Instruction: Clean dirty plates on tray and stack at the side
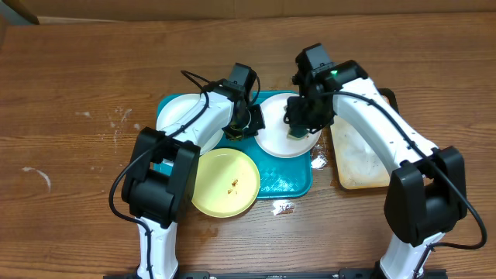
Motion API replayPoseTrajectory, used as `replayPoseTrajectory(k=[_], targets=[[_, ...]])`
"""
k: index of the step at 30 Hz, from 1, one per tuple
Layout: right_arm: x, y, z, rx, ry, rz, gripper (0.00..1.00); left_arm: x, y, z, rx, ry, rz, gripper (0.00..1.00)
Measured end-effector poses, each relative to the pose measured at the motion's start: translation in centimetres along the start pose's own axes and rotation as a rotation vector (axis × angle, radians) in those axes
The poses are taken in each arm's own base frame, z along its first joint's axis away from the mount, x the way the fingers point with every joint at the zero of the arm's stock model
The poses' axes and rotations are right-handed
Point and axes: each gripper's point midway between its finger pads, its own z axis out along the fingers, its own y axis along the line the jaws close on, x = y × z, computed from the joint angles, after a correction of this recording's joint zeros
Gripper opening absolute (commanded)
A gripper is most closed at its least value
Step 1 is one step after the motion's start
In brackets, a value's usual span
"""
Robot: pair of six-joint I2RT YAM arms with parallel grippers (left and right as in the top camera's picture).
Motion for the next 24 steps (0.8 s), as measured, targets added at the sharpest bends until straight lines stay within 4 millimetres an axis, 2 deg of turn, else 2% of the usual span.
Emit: replayPoseTrajectory(k=[4, 9, 13, 20, 24], targets=[[-0.1, -0.3, 1.1, 0.021, 0.010, 0.067, 0.04, 0.3, 0.1, 0.0, -0.003, 0.014, -0.004, 0.04], [0.7, -1.1, 4.1, 0.047, 0.084, 0.115, 0.04, 0.4, 0.7, -0.2, -0.015, 0.024, -0.018, 0.04], [1.0, -1.2, 6.2, 0.060, 0.118, 0.122, 0.04, 0.1, 2.1, -0.6, -0.039, 0.035, -0.055, 0.04], [1.1, 1.6, 7.2, 0.035, 0.091, 0.063, 0.04, -1.1, 5.2, -1.6, -0.086, 0.034, -0.130, 0.04], [0.9, 3.3, 7.5, 0.012, 0.060, 0.052, 0.04, -1.2, 5.6, -1.7, -0.092, 0.032, -0.138, 0.04]])
